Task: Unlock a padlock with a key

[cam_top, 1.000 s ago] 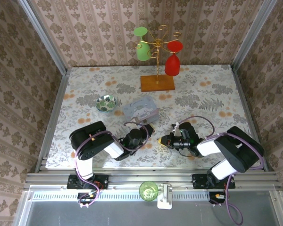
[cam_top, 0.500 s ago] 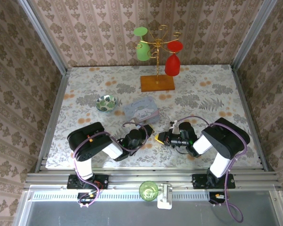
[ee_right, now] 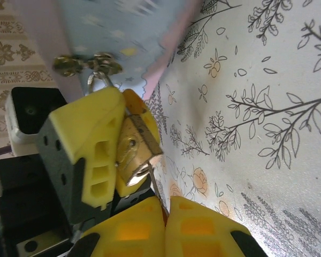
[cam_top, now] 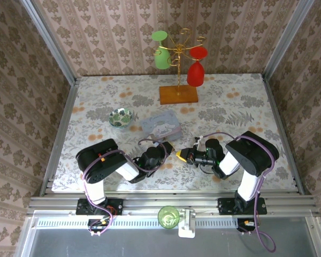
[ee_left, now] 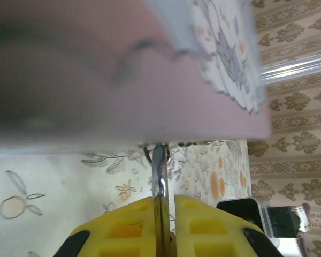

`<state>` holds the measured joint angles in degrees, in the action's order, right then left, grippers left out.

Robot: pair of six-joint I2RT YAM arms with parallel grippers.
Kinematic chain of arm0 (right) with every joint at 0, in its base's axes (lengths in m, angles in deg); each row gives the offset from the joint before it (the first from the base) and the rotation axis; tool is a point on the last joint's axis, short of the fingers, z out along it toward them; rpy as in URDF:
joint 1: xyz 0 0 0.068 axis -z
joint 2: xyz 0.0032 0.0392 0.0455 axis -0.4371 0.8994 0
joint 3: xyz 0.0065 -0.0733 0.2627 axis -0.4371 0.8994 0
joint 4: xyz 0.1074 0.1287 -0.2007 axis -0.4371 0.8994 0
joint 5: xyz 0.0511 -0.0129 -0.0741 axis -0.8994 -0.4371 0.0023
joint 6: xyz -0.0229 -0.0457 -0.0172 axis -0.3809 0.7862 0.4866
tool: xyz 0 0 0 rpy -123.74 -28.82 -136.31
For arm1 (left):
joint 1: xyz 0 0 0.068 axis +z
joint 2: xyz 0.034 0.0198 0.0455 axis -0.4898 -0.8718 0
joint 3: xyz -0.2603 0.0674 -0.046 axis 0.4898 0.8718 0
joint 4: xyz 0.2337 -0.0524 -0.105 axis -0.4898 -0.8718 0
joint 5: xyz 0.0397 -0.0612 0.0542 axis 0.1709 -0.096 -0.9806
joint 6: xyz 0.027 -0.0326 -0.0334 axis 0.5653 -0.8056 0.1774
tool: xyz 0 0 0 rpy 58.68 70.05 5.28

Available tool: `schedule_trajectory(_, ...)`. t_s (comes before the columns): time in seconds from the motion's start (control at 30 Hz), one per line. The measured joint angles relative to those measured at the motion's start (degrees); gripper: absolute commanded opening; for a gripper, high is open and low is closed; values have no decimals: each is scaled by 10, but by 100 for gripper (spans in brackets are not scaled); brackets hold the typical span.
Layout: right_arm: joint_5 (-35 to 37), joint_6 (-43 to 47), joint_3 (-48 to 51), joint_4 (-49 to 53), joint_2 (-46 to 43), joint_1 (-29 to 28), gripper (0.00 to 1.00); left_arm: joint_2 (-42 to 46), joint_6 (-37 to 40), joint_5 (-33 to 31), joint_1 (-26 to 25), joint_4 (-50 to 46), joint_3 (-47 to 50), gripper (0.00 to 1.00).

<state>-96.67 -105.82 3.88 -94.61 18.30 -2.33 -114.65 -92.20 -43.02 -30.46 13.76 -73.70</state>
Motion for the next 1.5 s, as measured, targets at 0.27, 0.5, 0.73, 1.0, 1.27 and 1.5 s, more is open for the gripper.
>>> schedule_trajectory(0.27,-7,0,-14,-22,5,0,0,1,-1,2,-1,4,6,0)
schedule_trajectory(0.5,-5,0,8,-24,5,0,0,-8,-11,-4,-2,27,6,0)
schedule_trajectory(0.73,-5,-2,10,-24,5,-1,0,-14,-25,-11,-2,44,6,0)
schedule_trajectory(1.0,-9,-17,-12,-22,14,-3,0,-16,-33,-17,-1,52,6,0)
schedule_trajectory(1.27,-11,-17,-18,-24,25,-4,0,-19,-33,-20,-1,57,6,0)
schedule_trajectory(1.5,-11,-48,-26,-26,33,-5,0,-29,-33,-40,-4,74,5,0)
